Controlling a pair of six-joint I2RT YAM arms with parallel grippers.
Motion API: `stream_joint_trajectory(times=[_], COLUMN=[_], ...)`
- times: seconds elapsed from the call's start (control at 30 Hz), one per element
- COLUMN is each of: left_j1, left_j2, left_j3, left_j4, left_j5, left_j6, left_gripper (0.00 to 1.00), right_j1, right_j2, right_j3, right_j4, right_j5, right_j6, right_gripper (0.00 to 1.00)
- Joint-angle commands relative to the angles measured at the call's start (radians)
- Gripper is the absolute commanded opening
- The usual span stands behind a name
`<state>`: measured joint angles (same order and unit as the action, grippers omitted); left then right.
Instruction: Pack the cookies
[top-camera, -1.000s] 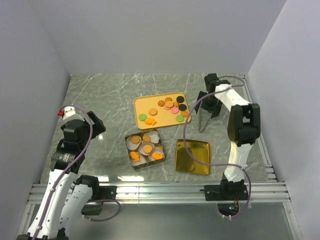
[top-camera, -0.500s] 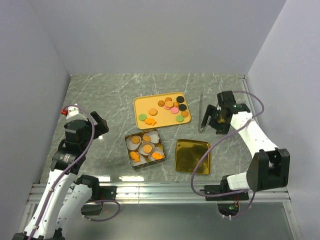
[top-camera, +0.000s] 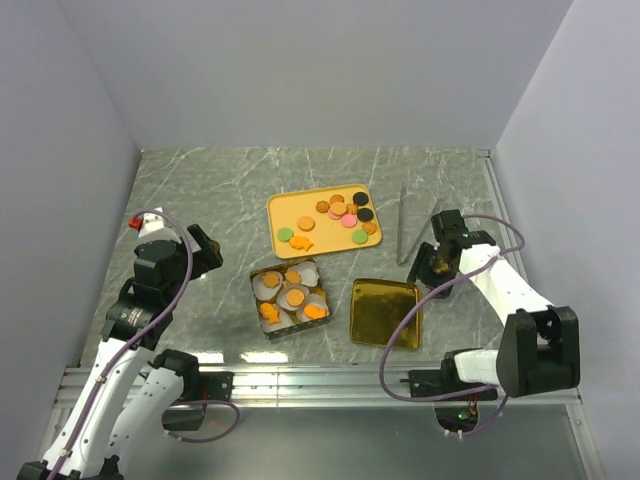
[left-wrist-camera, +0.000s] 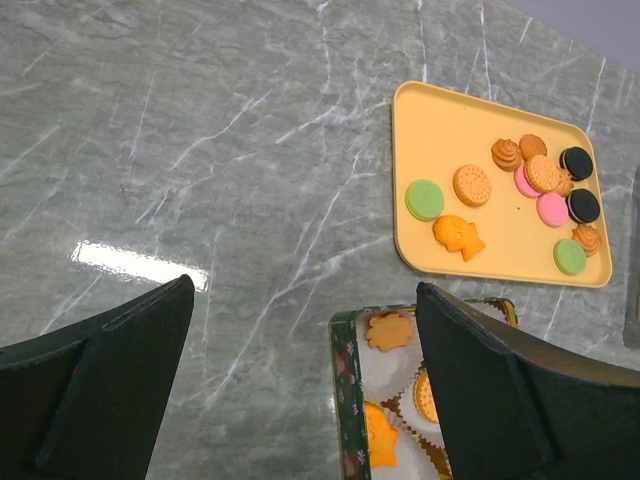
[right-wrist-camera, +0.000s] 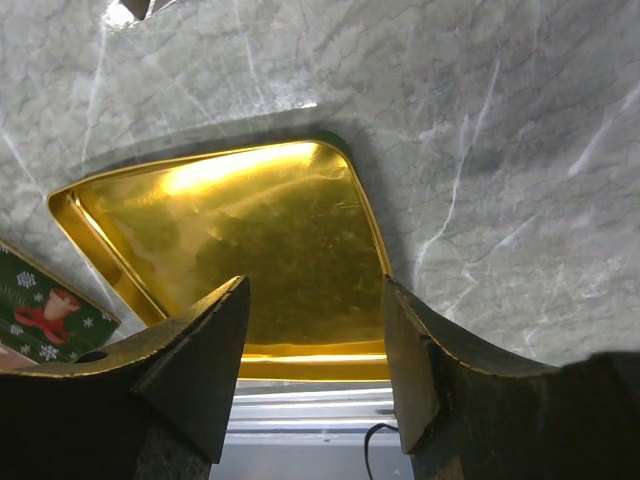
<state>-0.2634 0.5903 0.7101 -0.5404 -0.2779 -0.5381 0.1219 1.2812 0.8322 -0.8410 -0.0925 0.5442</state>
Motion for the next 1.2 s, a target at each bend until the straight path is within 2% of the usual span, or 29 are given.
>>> stream_joint_trajectory(times=[0.0,0.43,0.53,0.67,0.77,0.97,1.17], left_j1=[-0.010,-0.010,-0.010,-0.008,-0.008,-0.008,-0.010], left_j2=[-0.012,-0.017,-0.017,-0.011,-0.007,0.000,0.035], left_j3=[-0.003,0.003,0.005,0.006,0.008,0.014,0.048], left_j4=[0.033,0.022,0.020,0.017,0.016,0.010,0.002], left_j5=[0.011,-0.003,-0.006,-0.010,-0.009,-0.007,-0.001], left_j6=[0.012,0.006,0.004,0.003,0.001,0.001,0.024], left_gripper=[0.99,0.99,0.99,1.00,0.99,0.99,0.99], right_j1=[0.002,-0.007,-0.008,-0.007,-0.007,0.001,0.035], right_j2=[0.033,0.159,0.181,0.179,0.156,0.047,-0.077], right_j3=[0.010,-0.120,-0.142,-0.150,-0.133,-0.059,0.072], right_j4=[0.023,0.135,0.163,0.171,0.151,0.070,-0.041], right_j5=[0.007,0.054,0.034,0.030,0.039,0.039,0.040], right_j6=[0.054,0.088,0.088,0.080,0.073,0.068,0.060], right_gripper=[0.61,0.57,0.50,0.27,0.15,0.03,0.00])
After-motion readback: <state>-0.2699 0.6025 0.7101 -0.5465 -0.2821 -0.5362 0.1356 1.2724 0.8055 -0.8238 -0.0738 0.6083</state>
